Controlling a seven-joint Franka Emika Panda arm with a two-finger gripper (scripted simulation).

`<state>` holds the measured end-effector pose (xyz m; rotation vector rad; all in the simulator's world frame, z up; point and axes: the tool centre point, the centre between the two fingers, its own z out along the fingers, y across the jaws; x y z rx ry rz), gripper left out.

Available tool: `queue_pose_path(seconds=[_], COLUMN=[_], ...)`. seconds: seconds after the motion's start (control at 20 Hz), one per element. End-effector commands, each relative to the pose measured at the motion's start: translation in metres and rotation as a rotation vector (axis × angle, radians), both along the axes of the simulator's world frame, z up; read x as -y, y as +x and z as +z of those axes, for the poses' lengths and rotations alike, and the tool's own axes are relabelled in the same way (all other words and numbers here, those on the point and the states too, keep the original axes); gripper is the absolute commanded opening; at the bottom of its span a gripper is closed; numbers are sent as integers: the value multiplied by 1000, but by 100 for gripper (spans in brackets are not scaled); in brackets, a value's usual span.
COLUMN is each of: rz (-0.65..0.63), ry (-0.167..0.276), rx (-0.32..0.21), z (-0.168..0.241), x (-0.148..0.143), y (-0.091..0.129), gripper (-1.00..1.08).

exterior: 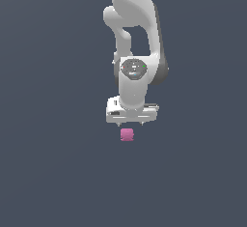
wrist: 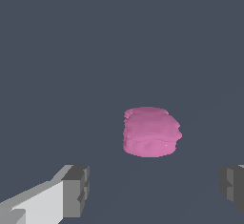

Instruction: Pick up the object and move it to a goal position.

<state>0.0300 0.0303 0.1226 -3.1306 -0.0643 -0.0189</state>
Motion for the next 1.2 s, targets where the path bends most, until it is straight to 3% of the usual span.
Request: queue_pose_path(seconds=[0.0,0.7,1.15], rz=[-7,-17,-17], ry=[-4,-10,-10], rx=[-5,-12,-12], z=[-14,-40,-82], x=[5,12,13], y=[4,8,7], gripper=[100,100,100])
